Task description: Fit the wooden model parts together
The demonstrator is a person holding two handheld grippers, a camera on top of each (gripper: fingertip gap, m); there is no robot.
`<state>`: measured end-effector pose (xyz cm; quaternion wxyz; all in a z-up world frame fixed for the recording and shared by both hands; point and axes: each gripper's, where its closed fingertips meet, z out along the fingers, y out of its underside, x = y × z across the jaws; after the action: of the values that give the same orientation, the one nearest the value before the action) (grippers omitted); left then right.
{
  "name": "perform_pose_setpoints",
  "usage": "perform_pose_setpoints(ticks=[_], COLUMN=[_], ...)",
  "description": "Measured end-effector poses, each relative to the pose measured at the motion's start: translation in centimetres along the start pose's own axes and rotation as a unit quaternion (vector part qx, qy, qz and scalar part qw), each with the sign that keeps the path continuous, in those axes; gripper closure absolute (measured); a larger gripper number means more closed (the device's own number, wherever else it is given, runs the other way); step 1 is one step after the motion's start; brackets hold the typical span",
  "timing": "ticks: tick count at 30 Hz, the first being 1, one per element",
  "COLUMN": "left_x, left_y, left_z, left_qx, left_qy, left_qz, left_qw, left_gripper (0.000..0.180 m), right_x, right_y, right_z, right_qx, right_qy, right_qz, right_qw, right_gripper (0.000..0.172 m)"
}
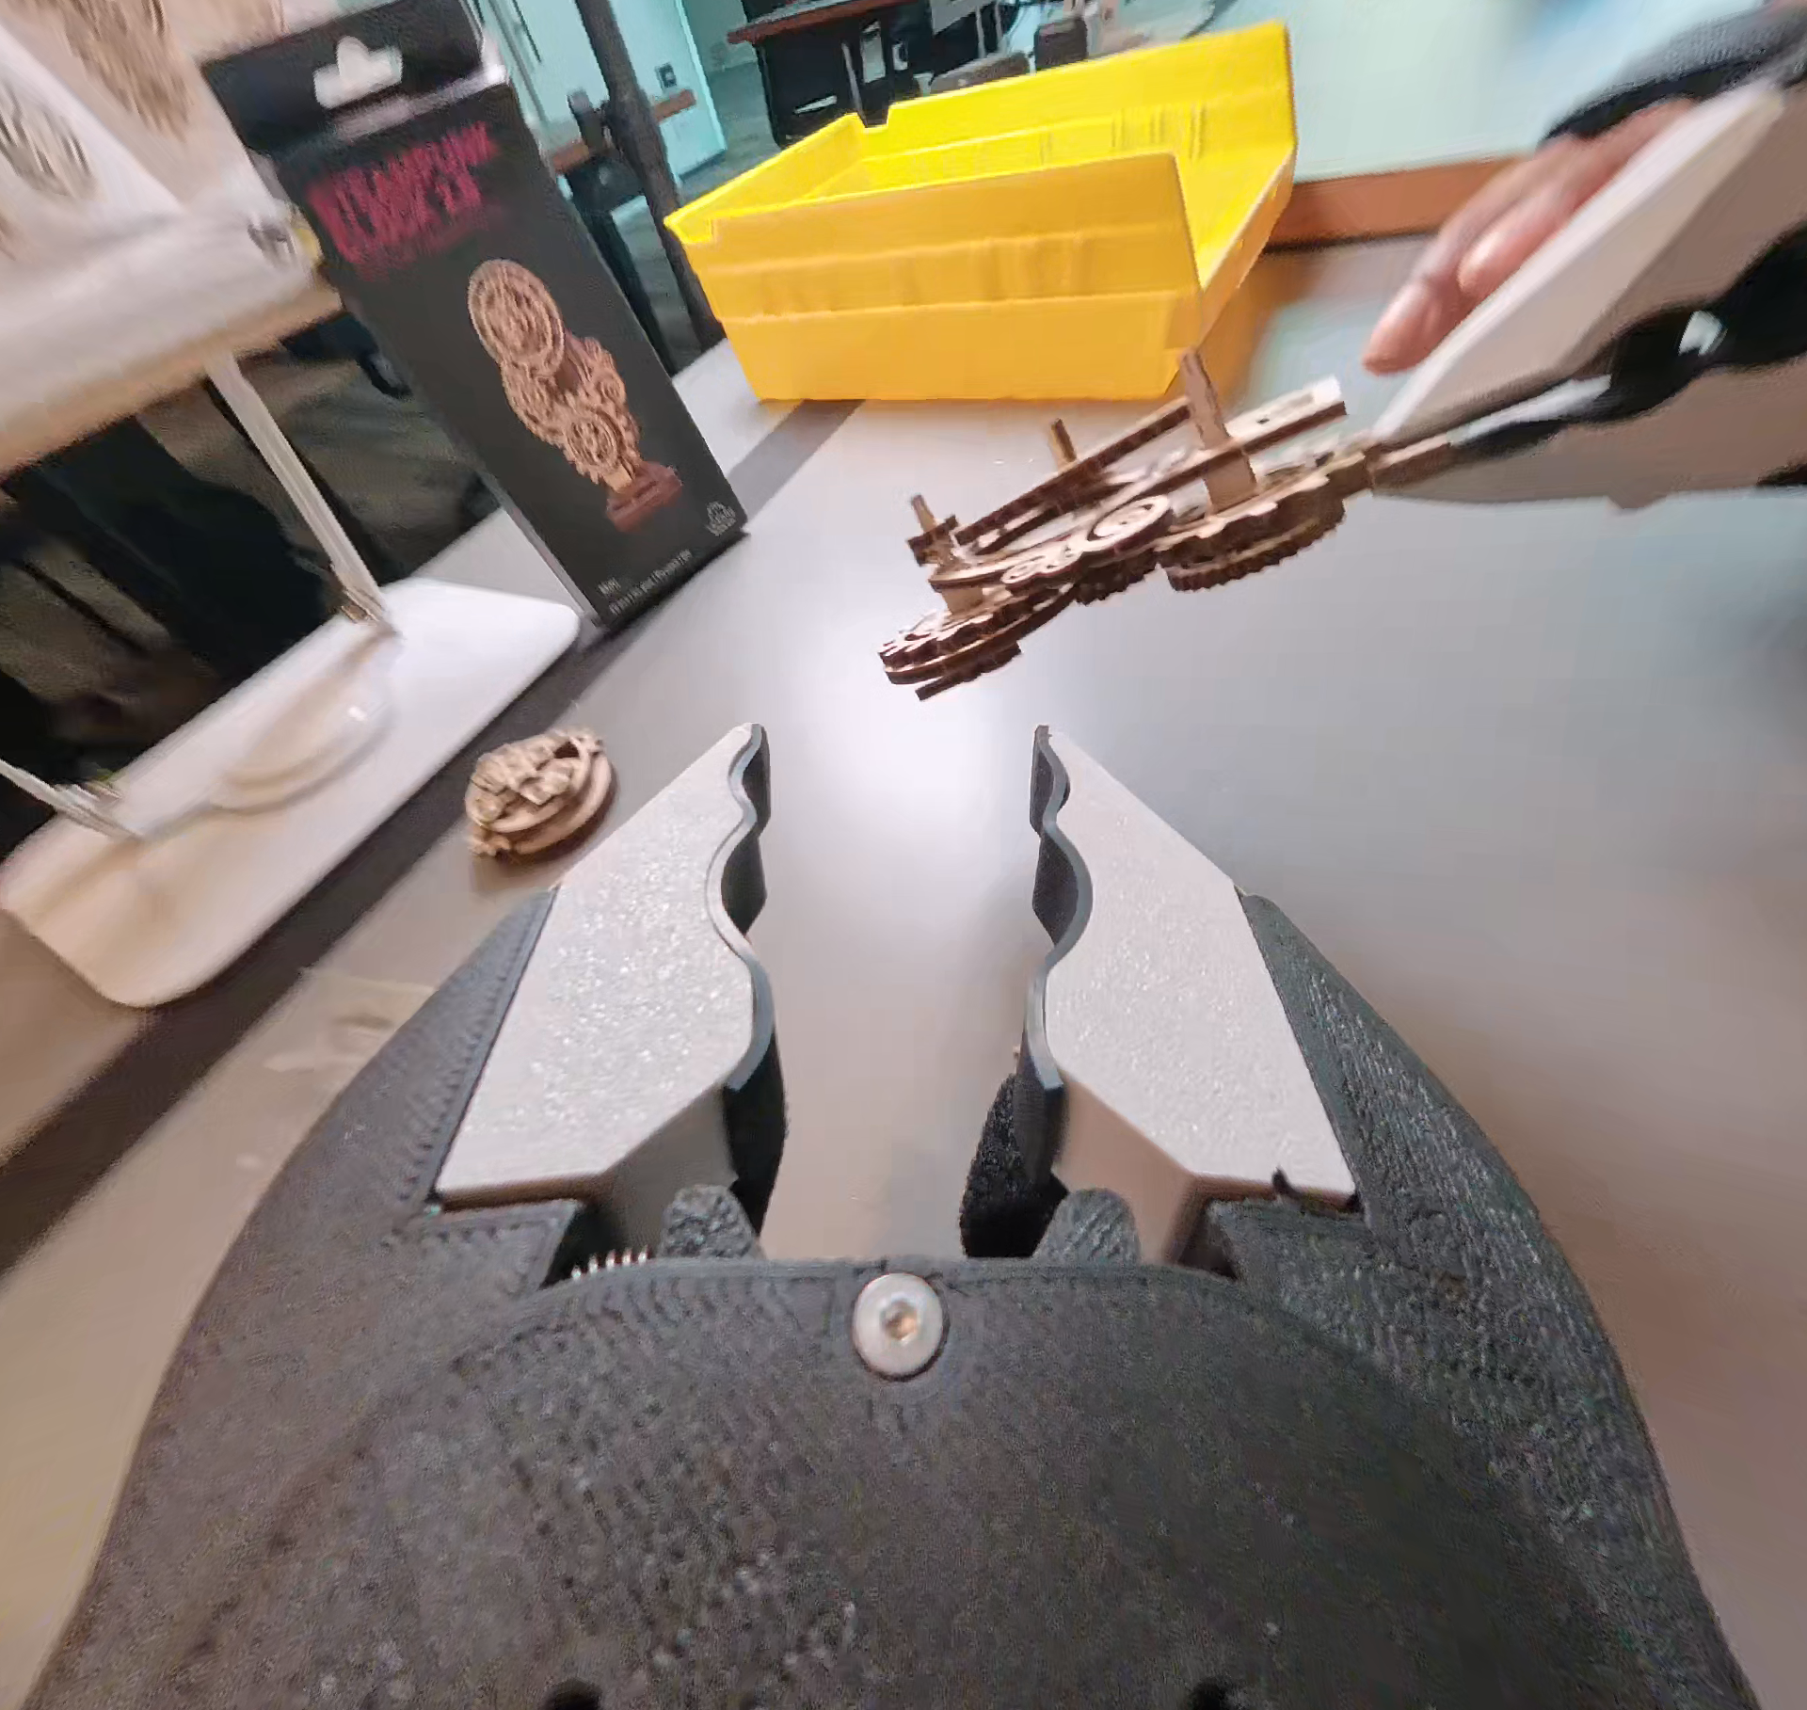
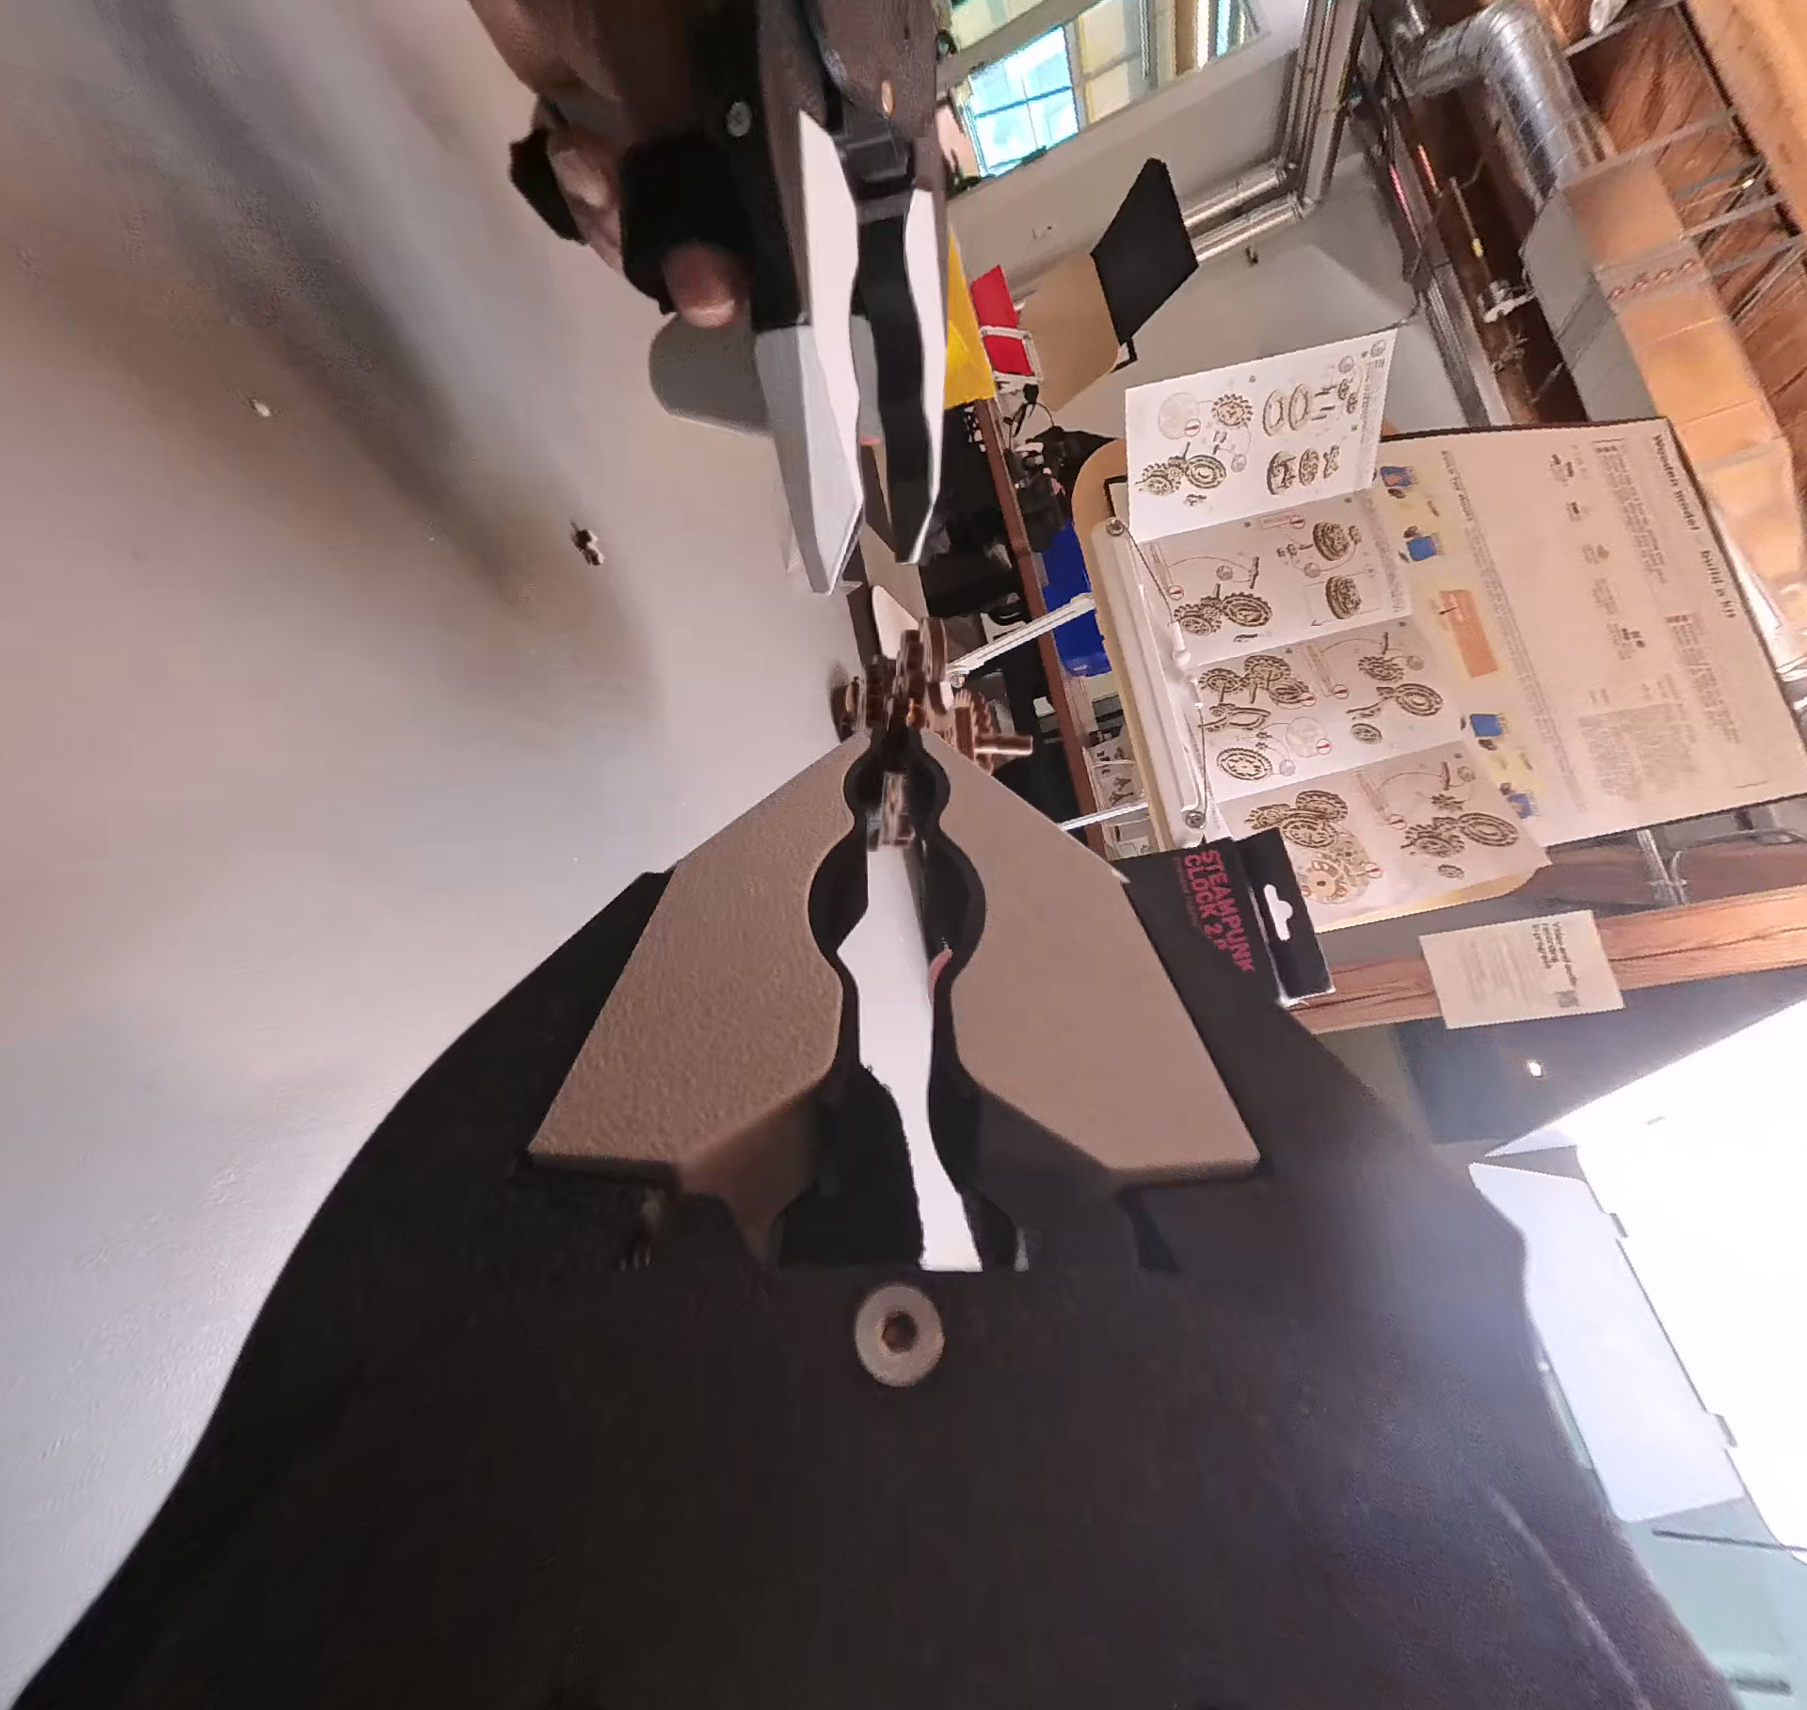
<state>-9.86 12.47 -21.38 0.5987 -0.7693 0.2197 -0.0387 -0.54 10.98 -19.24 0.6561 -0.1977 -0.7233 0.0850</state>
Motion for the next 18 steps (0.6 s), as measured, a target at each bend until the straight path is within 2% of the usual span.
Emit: perform_pose_setpoints(ticks=[4, 8, 11, 14, 18], left_x=[0.1, 0.6, 0.6, 0.0, -0.3], left_y=[0.9, 0.1, -1.0, -1.9, -2.7], left_z=[-0.1, 0.1, 0.1, -0.2, -0.8], left_qx=[0.0, 0.016, 0.052, 0.095, 0.133], left_qy=[0.057, 0.108, 0.148, 0.188, 0.234], left_qz=[-0.133, -0.274, -0.399, -0.512, -0.604], left_qw=[0.99, 0.956, 0.903, 0.833, 0.75], left_gripper=[0.133, 0.138, 0.139, 0.139, 0.135], right_x=[-0.3, -0.1, 0.3, 0.5, 0.2], right_y=[-0.2, -0.8, -1.7, -2.9, -4.0], right_z=[0.1, -0.1, -0.3, -0.4, -0.2], right_qx=[0.0, 0.009, 0.023, 0.039, 0.059], right_qy=[-0.002, 0.011, 0.027, 0.043, 0.054], right_qz=[-0.014, -0.027, -0.047, -0.081, -0.133], right_qw=[1.0, 1.0, 0.998, 0.995, 0.988], right_gripper=[0.17, 0.17, 0.17, 0.169, 0.17])
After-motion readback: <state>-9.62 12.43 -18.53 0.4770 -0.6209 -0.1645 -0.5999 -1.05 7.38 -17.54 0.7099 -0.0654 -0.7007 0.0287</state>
